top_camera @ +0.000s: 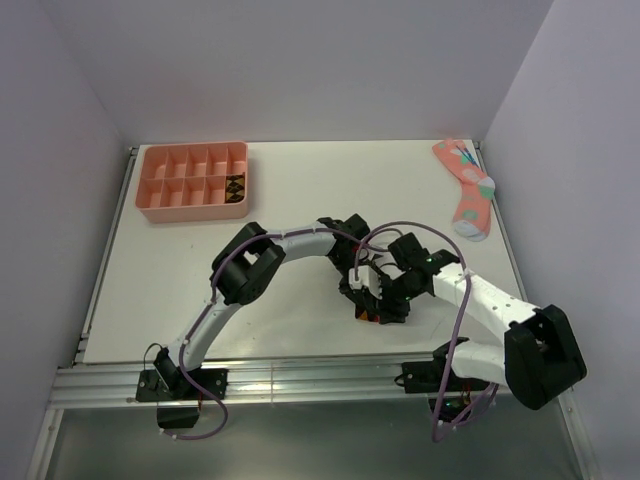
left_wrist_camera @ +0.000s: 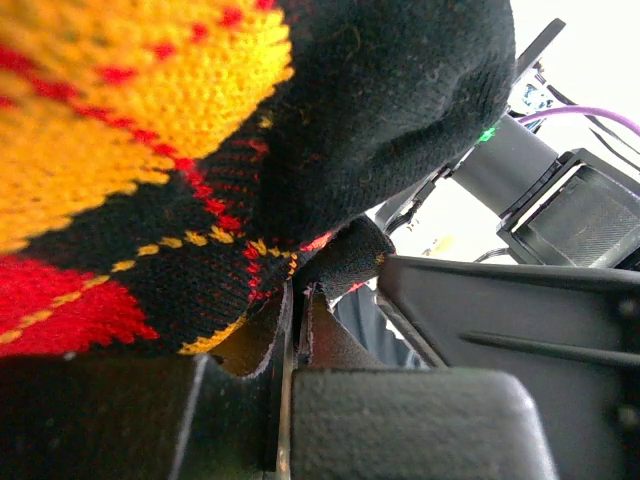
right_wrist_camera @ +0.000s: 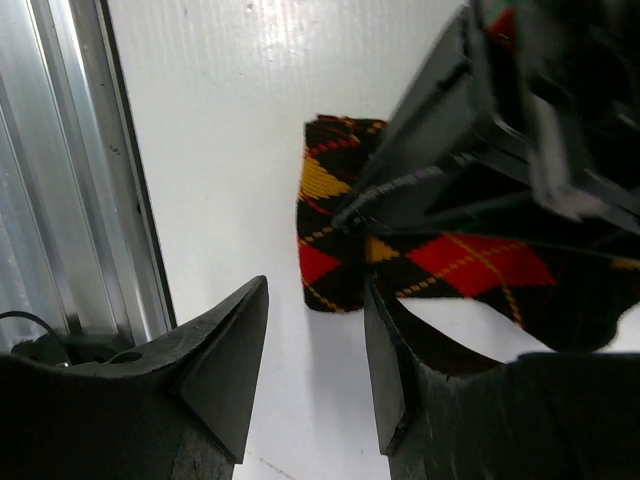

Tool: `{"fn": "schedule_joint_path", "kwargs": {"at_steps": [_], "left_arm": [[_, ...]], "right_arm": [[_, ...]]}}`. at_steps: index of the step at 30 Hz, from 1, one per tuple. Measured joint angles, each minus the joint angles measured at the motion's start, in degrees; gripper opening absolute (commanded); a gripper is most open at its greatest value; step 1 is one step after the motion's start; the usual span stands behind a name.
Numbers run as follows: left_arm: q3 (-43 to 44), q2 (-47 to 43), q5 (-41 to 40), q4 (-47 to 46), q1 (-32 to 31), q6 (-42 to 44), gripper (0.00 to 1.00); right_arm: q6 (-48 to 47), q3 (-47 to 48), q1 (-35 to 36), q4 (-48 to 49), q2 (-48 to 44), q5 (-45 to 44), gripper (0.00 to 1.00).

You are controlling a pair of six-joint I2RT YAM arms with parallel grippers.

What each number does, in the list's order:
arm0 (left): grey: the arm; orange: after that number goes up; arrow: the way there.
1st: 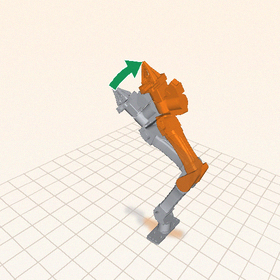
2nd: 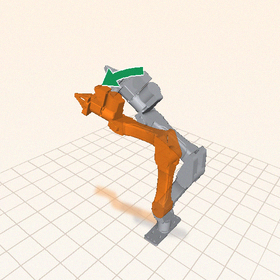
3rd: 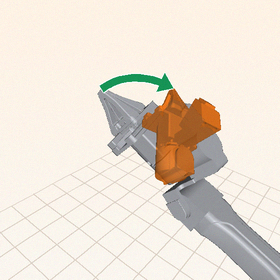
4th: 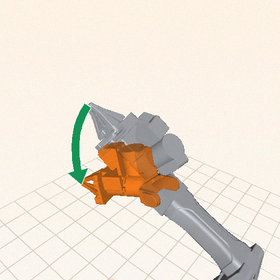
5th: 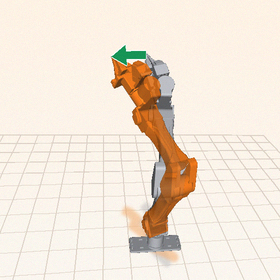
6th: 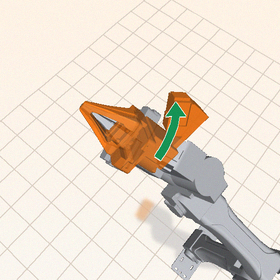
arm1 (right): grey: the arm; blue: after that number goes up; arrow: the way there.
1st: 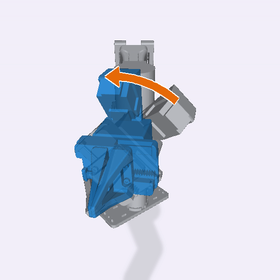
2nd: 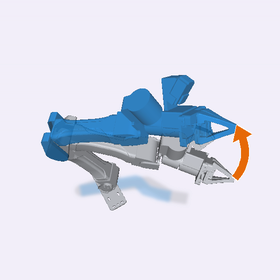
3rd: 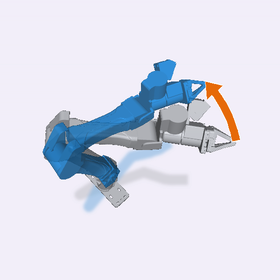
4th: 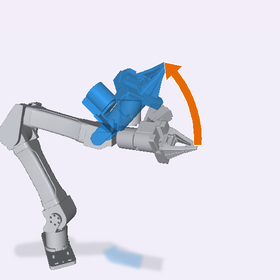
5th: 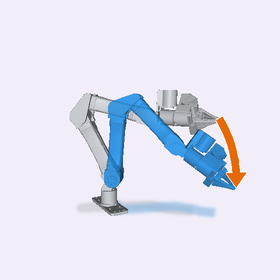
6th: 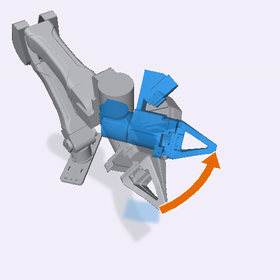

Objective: Roll the socks
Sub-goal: Roll the sock at the center of the board.

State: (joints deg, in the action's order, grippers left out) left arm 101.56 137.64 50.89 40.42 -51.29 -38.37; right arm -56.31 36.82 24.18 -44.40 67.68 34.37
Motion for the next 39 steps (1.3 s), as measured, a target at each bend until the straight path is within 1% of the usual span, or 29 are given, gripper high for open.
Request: {"fn": "schedule_joint_path", "kwargs": {"at_steps": [6, 14, 18, 20, 22, 25, 26, 30, 35, 39], "left_arm": [[0.0, 0.0, 0.0, 0.4, 0.1, 0.0, 0.0], [0.0, 0.0, 0.0, 0.7, 0.1, 0.2, 0.0], [0.0, 0.0, 0.0, 1.0, 0.2, 0.2, 0.0], [0.0, 0.0, 0.0, 1.0, 0.3, 0.2, 0.01], [0.0, 0.0, 0.0, 1.0, 0.3, 0.2, 0.03], [-0.2, 0.0, 0.3, 0.6, 0.4, 0.2, 0.08], [-0.4, 0.0, 0.3, 0.4, 0.5, 0.1, 0.12], [-2.2, -0.6, 0.9, -1.9, 0.7, -0.8, 0.2], [-8.3, -3.9, -0.1, -9.3, 1.0, -6.6, 0.24], [-12.3, -6.0, -1.7, -15.3, 1.2, -12.2, 0.25]], "right_arm": [[2.3, -0.9, 5.4, 3.1, 1.3, -3.2, 0.48], [4.9, -2.4, 8.6, 7.5, 1.9, -6.3, 0.45], [5.9, -2.6, 9.1, 8.7, 2.4, -7.3, 0.39], [6.1, -2.7, 9.2, 9.2, 3.0, -7.8, 0.33], [6.4, -2.7, 9.2, 9.4, 3.3, -8.0, 0.28], [6.8, -2.7, 9.2, 9.4, 3.4, -8.0, 0.26], [6.9, -2.7, 9.2, 9.3, 3.5, -8.0, 0.25], [7.2, -2.5, 9.2, 9.2, 3.8, -8.0, 0.24], [7.1, -2.3, 8.2, 8.7, 3.8, -7.9, 0.24], [5.7, -1.4, 6.3, 7.6, 5.5, -6.6, 0.23]]}}
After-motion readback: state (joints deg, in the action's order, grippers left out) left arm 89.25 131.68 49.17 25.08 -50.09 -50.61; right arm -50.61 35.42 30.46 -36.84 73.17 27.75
